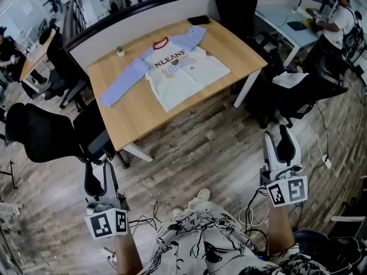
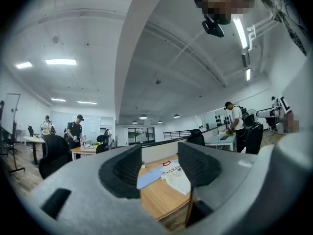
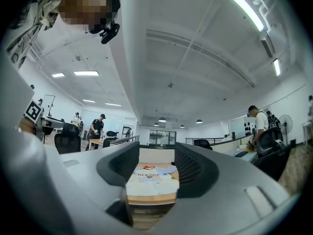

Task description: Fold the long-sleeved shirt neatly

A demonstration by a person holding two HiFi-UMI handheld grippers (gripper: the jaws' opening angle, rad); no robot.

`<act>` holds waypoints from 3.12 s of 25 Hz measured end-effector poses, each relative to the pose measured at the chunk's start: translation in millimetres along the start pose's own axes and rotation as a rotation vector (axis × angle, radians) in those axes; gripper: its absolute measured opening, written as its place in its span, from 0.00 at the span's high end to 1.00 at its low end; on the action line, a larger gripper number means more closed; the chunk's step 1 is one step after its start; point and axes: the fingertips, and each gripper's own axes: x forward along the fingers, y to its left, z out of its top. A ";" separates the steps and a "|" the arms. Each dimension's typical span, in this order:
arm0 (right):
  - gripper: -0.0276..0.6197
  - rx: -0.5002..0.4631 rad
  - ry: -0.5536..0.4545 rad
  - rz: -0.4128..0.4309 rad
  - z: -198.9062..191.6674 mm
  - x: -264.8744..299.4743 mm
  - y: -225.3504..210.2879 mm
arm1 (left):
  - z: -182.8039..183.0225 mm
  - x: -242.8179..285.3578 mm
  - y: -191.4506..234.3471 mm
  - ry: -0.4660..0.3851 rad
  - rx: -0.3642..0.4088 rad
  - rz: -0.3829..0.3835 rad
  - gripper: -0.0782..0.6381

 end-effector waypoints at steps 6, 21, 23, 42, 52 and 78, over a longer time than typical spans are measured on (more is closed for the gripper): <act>0.31 0.012 -0.007 0.024 -1.5 8.9 2.5 | 1.9 3.9 5.7 -0.019 -0.002 0.025 0.36; 0.23 0.039 0.018 0.088 -21.1 48.1 -9.0 | -12.6 32.9 -6.3 0.037 0.003 0.029 0.21; 0.23 0.045 0.017 0.107 -25.0 58.8 -12.3 | -12.3 37.7 -8.4 0.031 -0.001 0.043 0.21; 0.23 0.036 0.085 0.101 -84.7 221.3 -50.5 | -61.1 222.6 4.8 0.068 -0.024 -0.003 0.20; 0.23 0.031 0.069 0.174 -85.4 393.8 -25.6 | -68.8 337.9 76.5 0.093 -0.034 0.056 0.20; 0.23 -0.057 0.141 1.057 -145.2 682.3 77.2 | -130.6 385.4 75.2 0.234 -0.120 0.656 0.20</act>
